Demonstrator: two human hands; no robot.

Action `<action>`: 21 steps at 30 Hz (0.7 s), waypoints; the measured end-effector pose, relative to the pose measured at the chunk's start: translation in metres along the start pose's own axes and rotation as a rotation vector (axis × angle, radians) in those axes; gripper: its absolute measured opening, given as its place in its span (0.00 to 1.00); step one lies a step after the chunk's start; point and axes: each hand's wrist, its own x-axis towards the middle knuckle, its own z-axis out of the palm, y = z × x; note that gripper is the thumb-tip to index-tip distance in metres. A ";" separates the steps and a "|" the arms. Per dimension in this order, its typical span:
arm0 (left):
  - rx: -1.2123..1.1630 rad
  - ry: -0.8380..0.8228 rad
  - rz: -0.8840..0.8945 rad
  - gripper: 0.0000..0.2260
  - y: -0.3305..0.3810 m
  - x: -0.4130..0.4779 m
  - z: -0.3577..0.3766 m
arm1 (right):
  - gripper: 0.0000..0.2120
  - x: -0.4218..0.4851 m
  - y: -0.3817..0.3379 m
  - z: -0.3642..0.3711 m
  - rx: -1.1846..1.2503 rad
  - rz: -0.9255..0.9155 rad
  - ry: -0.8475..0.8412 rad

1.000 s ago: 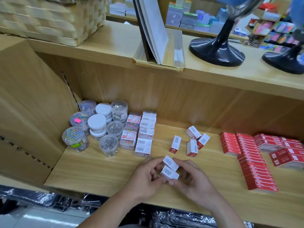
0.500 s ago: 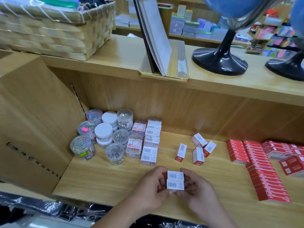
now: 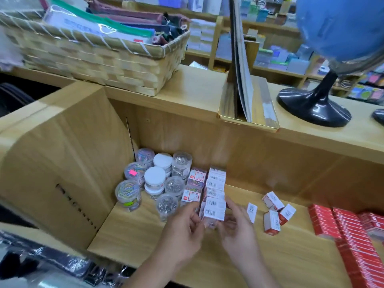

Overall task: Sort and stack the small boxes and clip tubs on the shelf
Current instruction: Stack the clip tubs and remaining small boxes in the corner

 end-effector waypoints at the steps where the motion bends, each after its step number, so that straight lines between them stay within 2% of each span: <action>1: 0.035 -0.004 0.018 0.23 -0.001 0.000 -0.001 | 0.33 -0.002 0.002 0.003 0.029 0.057 0.016; 6: 0.129 -0.045 0.042 0.15 -0.004 0.009 -0.005 | 0.26 -0.006 0.005 0.012 -0.011 0.091 0.009; 11: 0.265 -0.092 0.127 0.19 -0.001 0.016 -0.009 | 0.28 -0.010 -0.002 0.018 -0.091 0.081 -0.024; 16: 0.288 -0.059 0.166 0.19 0.006 0.010 -0.011 | 0.29 -0.013 -0.002 0.022 -0.199 0.086 -0.074; 19: 0.251 0.039 0.078 0.13 0.007 0.000 -0.013 | 0.33 -0.013 0.000 0.013 -0.155 0.130 -0.115; 21: 0.241 0.062 0.126 0.09 0.014 -0.007 -0.013 | 0.30 -0.014 0.001 -0.002 -0.128 0.150 -0.057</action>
